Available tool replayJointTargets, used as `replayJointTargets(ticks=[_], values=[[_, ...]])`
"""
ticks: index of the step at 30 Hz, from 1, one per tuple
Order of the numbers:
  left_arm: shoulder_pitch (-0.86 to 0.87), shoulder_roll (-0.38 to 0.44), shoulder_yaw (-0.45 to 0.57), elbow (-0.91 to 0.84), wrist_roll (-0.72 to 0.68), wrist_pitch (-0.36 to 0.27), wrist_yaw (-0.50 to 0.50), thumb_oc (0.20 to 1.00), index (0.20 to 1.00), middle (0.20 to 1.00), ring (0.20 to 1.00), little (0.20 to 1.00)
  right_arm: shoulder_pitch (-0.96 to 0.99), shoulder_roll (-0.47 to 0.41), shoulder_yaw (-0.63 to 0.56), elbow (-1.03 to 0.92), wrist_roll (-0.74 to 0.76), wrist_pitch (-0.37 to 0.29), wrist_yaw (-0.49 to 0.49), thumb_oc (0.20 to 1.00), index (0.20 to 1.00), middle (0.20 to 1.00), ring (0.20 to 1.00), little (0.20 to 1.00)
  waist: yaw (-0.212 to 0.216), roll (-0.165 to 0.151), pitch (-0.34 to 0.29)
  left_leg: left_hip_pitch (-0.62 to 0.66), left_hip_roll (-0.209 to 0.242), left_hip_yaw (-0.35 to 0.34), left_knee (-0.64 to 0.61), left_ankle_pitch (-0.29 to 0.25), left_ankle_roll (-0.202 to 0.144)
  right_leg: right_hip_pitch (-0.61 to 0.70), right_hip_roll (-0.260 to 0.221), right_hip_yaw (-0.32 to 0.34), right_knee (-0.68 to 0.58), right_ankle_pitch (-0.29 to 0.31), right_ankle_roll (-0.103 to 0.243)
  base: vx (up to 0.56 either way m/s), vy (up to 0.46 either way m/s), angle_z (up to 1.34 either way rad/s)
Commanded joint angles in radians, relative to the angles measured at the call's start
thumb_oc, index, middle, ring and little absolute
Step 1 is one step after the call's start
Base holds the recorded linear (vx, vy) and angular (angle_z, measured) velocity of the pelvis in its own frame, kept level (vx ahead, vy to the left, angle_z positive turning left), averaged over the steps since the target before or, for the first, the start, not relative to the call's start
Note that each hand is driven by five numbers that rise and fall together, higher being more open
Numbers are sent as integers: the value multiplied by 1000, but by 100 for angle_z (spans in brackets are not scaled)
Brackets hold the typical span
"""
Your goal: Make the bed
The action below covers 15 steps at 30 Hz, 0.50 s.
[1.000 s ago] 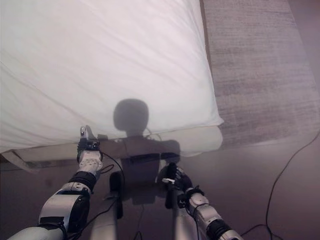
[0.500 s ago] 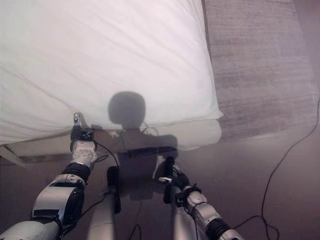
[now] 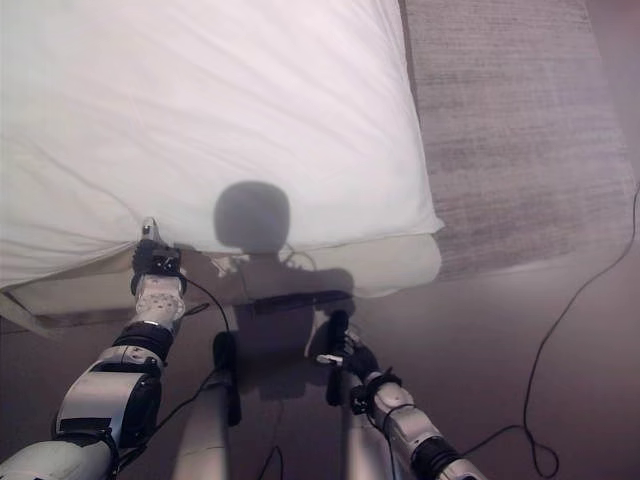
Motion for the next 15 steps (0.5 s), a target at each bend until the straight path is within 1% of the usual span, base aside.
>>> replayJointTargets(ticks=[1, 4, 5, 6, 7, 8, 9, 10, 13, 14, 15], values=[[-108, -40, -64, -131, 16, -51, -19, 200, 200, 200, 200, 200, 57, -34, -2, -85, 4, -25, -9, 1000, 1000, 1000, 1000, 1000, 8, 52, -21, -56, -77, 19, -54, 55, 75, -15, 6, -13, 33, -53, 68, 0, 0, 0], [-99, -62, -79, -203, 8, -67, -25, 200, 200, 200, 200, 200, 52, -29, -10, -88, 21, -31, -11, 1000, 1000, 1000, 1000, 1000, 13, 57, -16, -55, -83, 19, -63, 65, 78, -13, 3, -10, 25, -43, 68, 0, 0, 0], [-98, -63, -79, -204, 9, -67, -24, 200, 200, 200, 200, 200, 53, -29, -10, -88, 21, -31, -11, 1000, 1000, 1000, 1000, 1000, 14, 58, -15, -51, -82, 19, -62, 60, 77, -10, 4, -10, 26, -48, 69, 0, 0, 0], [-75, -89, -93, -283, 2, -79, -46, 200, 200, 200, 200, 200, 55, -23, -19, -102, 54, -40, -8, 1000, 1000, 1000, 1000, 1000, 20, 60, -12, -49, -86, 14, -66, 64, 78, -4, 2, -14, 23, -49, 68, 0, 0, 0], [-71, -91, -94, -287, 3, -81, -43, 200, 200, 200, 200, 200, 56, -23, -19, -102, 54, -41, -7, 1000, 1000, 1000, 1000, 1000, 20, 61, -12, -48, -86, 13, -67, 64, 78, -3, 2, -14, 23, -49, 68, -2, -18, 4], [-36, -122, -106, -379, -1, -96, -65, 200, 200, 200, 200, 200, 58, -17, -27, -119, 82, -50, 1, 1000, 1000, 1000, 1000, 1000, 26, 65, -9, -41, -89, 7, -74, 67, 80, 2, 2, -16, 22, -50, 68, -1, -3, 4], [-35, -122, -106, -379, 0, -96, -65, 200, 200, 200, 200, 200, 59, -18, -27, -119, 82, -50, 1, 1000, 1000, 1000, 1000, 1000, 26, 65, -9, -40, -89, 7, -74, 67, 80, 3, 2, -16, 21, -50, 68, -8, 4, 3], [-3, -145, -115, -470, -11, -111, -102, 200, 200, 200, 200, 200, 55, -2, -40, -129, 146, -69, 19, 1000, 1000, 1000, 1000, 1000, 35, 71, -5, -35, -94, 4, -77, 69, 82, 6, 2, -17, 23, -51, 65, 0, 0, 0], [39, -190, -143, -576, -39, -128, -149, 200, 200, 200, 200, 200, 37, 43, -52, -129, 297, -97, 51, 1000, 1000, 1000, 1000, 1000, 47, 79, -4, -26, -97, 4, -86, 72, 85, 14, 3, -19, 17, -51, 65, -5, 8, 1], [41, -191, -145, -579, -38, -129, -148, 200, 200, 200, 200, 200, 37, 43, -53, -127, 298, -97, 53, 1000, 1000, 1000, 1000, 1000, 48, 79, -4, -25, -96, 4, -86, 72, 84, 15, 3, -19, 17, -51, 65, 0, 0, 0], [61, -210, -161, -633, -48, -136, -168, 200, 200, 200, 200, 200, 13, 83, -59, -120, 426, -112, 80, 1000, 1000, 1000, 1000, 1000, 58, 86, -3, -19, -101, 3, -92, 73, 85, 23, 4, -20, 11, -49, 65, 0, 0, 0]])
